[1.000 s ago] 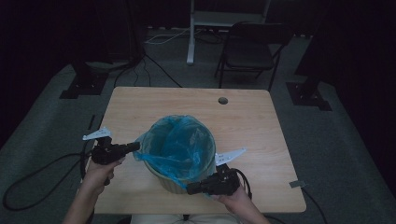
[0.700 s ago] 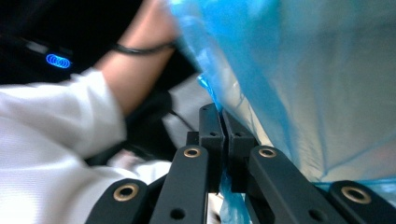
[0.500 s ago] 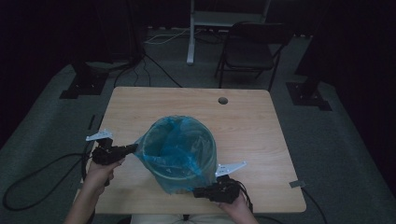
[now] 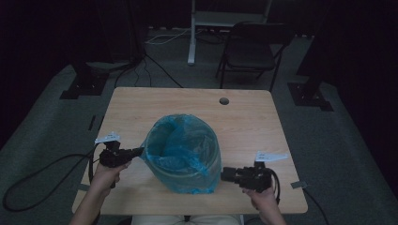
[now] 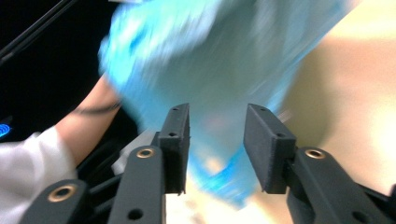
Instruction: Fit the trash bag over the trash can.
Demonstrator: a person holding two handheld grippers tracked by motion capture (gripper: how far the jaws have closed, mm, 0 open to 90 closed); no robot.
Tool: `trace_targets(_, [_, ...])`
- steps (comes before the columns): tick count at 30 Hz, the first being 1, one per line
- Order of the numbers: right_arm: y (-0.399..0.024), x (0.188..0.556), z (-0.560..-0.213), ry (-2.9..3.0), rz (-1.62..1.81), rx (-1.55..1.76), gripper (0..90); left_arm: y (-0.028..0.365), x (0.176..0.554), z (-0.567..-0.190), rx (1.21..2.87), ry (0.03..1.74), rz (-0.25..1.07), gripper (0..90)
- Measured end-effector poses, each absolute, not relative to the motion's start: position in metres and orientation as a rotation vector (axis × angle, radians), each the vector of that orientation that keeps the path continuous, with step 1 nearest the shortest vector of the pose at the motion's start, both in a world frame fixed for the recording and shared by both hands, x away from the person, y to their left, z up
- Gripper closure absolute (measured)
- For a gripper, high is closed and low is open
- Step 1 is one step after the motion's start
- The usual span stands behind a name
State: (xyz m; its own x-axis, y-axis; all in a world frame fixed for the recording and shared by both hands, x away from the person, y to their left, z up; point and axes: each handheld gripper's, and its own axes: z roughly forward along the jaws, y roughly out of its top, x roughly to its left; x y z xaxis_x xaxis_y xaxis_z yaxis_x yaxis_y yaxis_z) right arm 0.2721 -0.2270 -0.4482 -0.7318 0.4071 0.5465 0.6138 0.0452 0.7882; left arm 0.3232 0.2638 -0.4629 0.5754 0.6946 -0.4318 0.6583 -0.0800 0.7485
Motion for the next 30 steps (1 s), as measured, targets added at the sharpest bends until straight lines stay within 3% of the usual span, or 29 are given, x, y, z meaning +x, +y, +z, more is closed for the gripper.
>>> trace_targets(5, [-0.227,0.296,-0.436,-2.151,-1.792,-1.053,40.7,0.263,0.322,-0.465,1.776,1.109,0.033,89.9])
trace_targets(11, [-0.210,0.330,-0.456,-2.092,-1.674,-1.001,36.8,0.259,0.322,-0.462,1.778,1.082,0.016,89.9])
trace_targets(14, [-0.206,0.334,-0.461,-2.071,-1.674,-0.958,59.2,0.258,0.322,-0.462,1.779,1.074,0.017,89.9])
trace_targets(15, [-0.205,0.335,-0.461,-2.062,-1.677,-0.934,77.4,0.258,0.321,-0.462,1.773,1.072,0.014,89.9])
trace_targets(16, [-0.206,0.334,-0.461,-2.061,-1.684,-0.929,86.5,0.258,0.321,-0.462,1.772,1.072,0.012,89.9])
trace_targets(17, [-0.206,0.334,-0.461,-2.064,-1.685,-0.948,90.0,0.258,0.321,-0.462,1.773,1.073,0.015,89.9])
trace_targets(30, [-0.211,0.340,-0.494,-2.336,-1.414,-1.454,90.0,0.252,0.322,-0.479,1.847,1.118,0.030,89.9])
